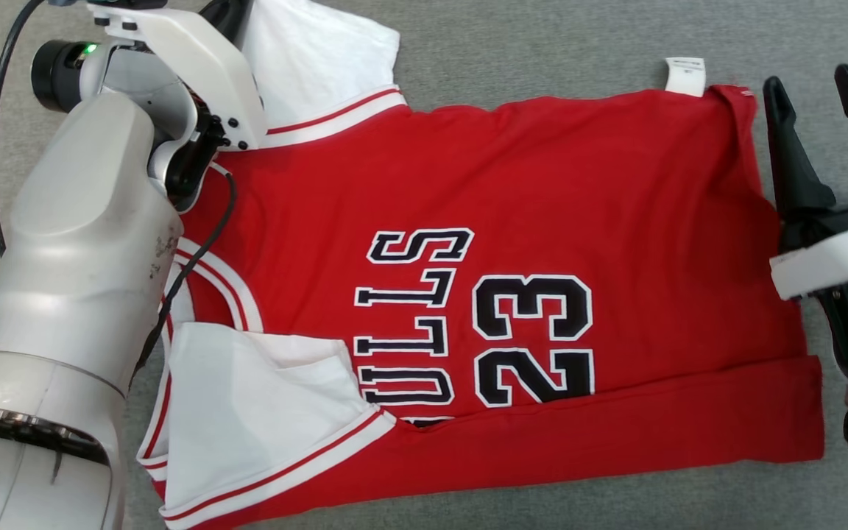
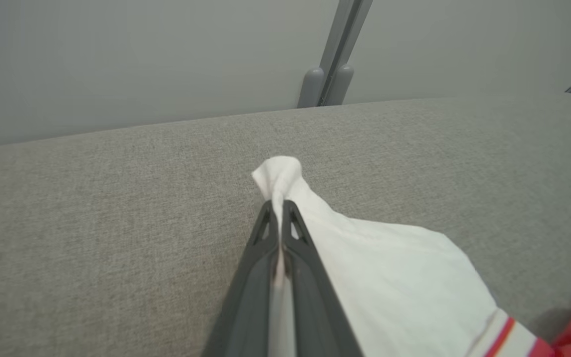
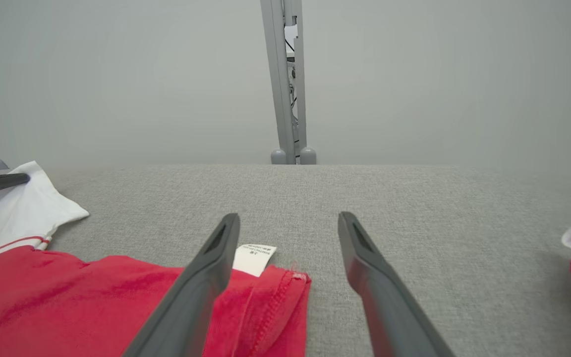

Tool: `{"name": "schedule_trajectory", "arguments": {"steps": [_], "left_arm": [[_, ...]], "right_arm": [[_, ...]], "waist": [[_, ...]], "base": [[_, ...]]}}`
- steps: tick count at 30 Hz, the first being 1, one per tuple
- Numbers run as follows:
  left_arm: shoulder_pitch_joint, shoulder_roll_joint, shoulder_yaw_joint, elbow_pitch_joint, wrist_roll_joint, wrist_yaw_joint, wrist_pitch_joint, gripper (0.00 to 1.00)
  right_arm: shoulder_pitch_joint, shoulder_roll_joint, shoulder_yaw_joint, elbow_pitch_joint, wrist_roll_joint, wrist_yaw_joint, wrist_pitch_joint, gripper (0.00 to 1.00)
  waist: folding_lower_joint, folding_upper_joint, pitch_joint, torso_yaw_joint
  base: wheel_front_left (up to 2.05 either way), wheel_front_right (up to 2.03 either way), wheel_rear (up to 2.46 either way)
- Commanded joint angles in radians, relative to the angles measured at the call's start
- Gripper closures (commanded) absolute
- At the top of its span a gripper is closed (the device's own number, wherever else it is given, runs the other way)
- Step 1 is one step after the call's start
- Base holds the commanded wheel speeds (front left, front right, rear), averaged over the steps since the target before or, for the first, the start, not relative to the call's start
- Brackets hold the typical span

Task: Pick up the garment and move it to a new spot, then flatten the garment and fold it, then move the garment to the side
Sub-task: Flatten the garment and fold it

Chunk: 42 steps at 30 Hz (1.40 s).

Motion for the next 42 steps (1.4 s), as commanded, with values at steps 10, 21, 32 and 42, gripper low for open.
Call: {"name": "schedule_trajectory", "arguments": {"steps": [10,21,32,42], "left_arm": [[-0.030,0.010,-0.067,-0.020,-0.056,-0.001,-0.063,1.00],[-0.042,0.024,-0.132,-0.036,-0.114,-0.001,-0.108,1.00],[-0.059,0.066,-0.167,-0.098,-0.152,-0.001,-0.198,1.00],[0.016,0.135,-0.146,-0.279,-0.170,0.012,-0.247,1.00]], "right_arm": [[-0.107,-0.098,0.057,0.137,0.027,0.000,0.215,0.00],[-0.163,-0.168,0.083,0.153,0.091,0.000,0.434,1.00],[-0.178,-0.125,-0.006,0.111,0.191,0.000,0.356,1.00],[-0.136,-0.094,-0.065,0.059,0.269,0.000,0.327,1.00]], "waist": [[0.0000,-0.0001,0.019,0.039],[0.0000,-0.0001,0.030,0.056],[0.0000,-0.0001,0.010,0.064],[0.0000,-0.0001,-0.023,0.064]], "base": [[0.00,0.00,0.00],[0.00,0.00,0.00],[0.00,0.00,0.00],[0.00,0.00,0.00]]}}
